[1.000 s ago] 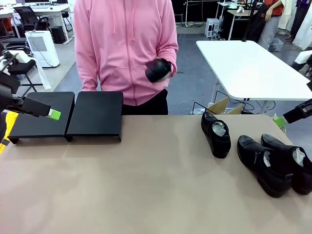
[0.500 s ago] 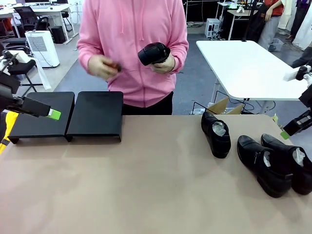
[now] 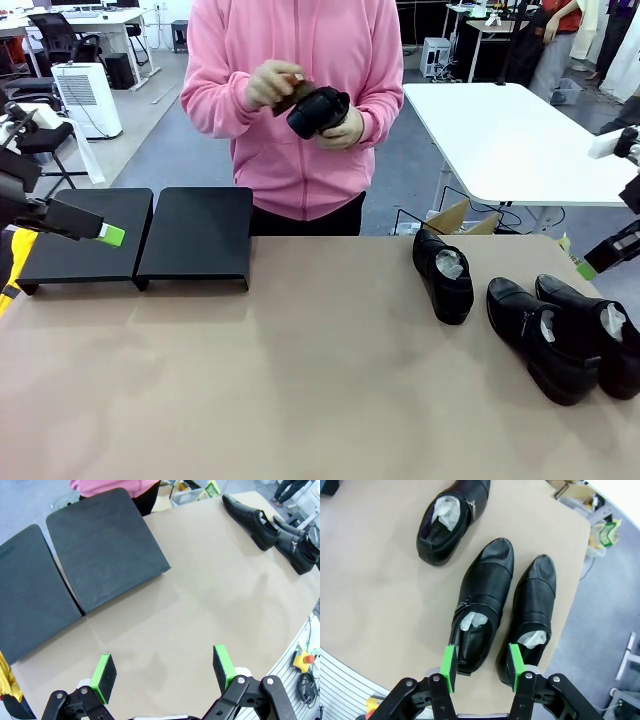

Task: Organize the shoes by placing them on the stand.
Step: Pick up one Shoe and place it in the middle of the table.

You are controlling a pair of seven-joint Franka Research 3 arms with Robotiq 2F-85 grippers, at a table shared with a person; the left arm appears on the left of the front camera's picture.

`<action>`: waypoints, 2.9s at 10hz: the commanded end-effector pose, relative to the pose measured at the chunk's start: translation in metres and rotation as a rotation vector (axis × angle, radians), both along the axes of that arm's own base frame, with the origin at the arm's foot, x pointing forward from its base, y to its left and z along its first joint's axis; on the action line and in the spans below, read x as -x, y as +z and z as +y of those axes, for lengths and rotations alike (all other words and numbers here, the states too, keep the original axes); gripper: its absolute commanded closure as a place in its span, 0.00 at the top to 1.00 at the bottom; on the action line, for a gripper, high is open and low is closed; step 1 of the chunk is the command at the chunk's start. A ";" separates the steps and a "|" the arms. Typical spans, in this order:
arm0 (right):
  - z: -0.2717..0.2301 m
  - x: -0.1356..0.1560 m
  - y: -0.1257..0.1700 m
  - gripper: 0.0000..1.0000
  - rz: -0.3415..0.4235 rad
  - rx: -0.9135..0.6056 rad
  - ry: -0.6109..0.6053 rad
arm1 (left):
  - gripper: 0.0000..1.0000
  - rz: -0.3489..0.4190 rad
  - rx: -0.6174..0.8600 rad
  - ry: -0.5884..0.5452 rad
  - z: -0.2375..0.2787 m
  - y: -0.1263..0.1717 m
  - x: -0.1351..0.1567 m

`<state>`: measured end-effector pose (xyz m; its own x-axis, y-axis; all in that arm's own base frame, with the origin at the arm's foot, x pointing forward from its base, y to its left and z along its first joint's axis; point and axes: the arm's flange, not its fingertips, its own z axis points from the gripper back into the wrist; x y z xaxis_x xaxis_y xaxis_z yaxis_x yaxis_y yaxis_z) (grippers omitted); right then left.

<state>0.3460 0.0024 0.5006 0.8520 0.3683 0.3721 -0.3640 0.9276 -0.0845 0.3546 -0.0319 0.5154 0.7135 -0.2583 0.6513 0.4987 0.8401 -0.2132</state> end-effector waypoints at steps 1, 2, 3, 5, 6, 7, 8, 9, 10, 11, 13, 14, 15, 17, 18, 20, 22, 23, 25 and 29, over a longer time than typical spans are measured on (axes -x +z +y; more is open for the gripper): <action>0.008 0.024 -0.024 0.55 0.000 0.084 -0.115 | 1.00 -0.003 0.001 -0.015 0.003 0.000 0.000; 0.005 0.037 -0.029 0.55 -0.023 0.109 -0.181 | 1.00 -0.003 0.001 -0.015 0.003 0.000 0.000; 0.003 0.048 -0.036 0.55 -0.038 0.128 -0.235 | 1.00 -0.003 0.001 -0.015 0.003 0.000 0.000; 0.004 0.061 -0.065 0.55 -0.015 0.144 -0.311 | 1.00 -0.003 0.001 -0.015 0.003 0.000 0.000; 0.009 0.066 -0.079 0.55 0.017 0.147 -0.300 | 1.00 -0.003 0.001 -0.015 0.003 0.000 0.000; 0.012 0.068 -0.092 0.55 0.061 0.129 -0.287 | 1.00 -0.003 0.001 -0.015 0.003 0.000 0.000; 0.014 0.070 -0.104 0.55 0.093 0.112 -0.276 | 1.00 -0.003 0.001 -0.015 0.003 0.000 0.000; 0.013 0.070 -0.116 0.55 0.105 0.096 -0.270 | 1.00 -0.003 0.001 -0.015 0.003 0.000 0.000; 0.007 0.069 -0.130 0.55 0.123 0.075 -0.279 | 1.00 -0.003 0.001 -0.015 0.003 0.000 0.000; 0.004 0.071 -0.142 0.55 0.170 0.020 -0.286 | 1.00 -0.003 0.001 -0.015 0.003 0.000 0.000; -0.003 0.076 -0.164 0.55 0.220 -0.025 -0.287 | 1.00 -0.003 0.001 -0.015 0.003 0.000 0.000; -0.005 0.080 -0.171 0.55 0.246 -0.058 -0.292 | 1.00 -0.003 0.001 -0.015 0.003 0.000 0.000; -0.007 0.084 -0.178 0.55 0.252 -0.057 -0.292 | 1.00 -0.003 0.001 -0.015 0.003 0.000 0.000; -0.012 0.085 -0.189 0.55 0.264 -0.056 -0.300 | 1.00 -0.003 0.001 -0.015 0.003 0.000 0.000; -0.013 0.086 -0.193 0.55 0.269 -0.045 -0.303 | 1.00 -0.003 0.001 -0.015 0.003 0.000 0.000; -0.013 0.091 -0.205 0.55 0.289 -0.039 -0.300 | 1.00 -0.003 0.001 -0.015 0.003 0.000 0.000; -0.012 0.092 -0.211 0.55 0.298 -0.039 -0.300 | 1.00 -0.003 0.001 -0.015 0.003 0.000 0.000; -0.013 0.093 -0.213 0.55 0.307 -0.038 -0.296 | 1.00 -0.003 0.001 -0.015 0.003 0.000 0.000; -0.018 0.095 -0.218 0.29 0.325 -0.043 -0.273 | 1.00 -0.003 0.001 -0.015 0.003 0.000 0.000; -0.022 0.099 -0.220 0.00 0.331 -0.039 -0.259 | 1.00 -0.003 0.001 -0.015 0.003 0.000 0.000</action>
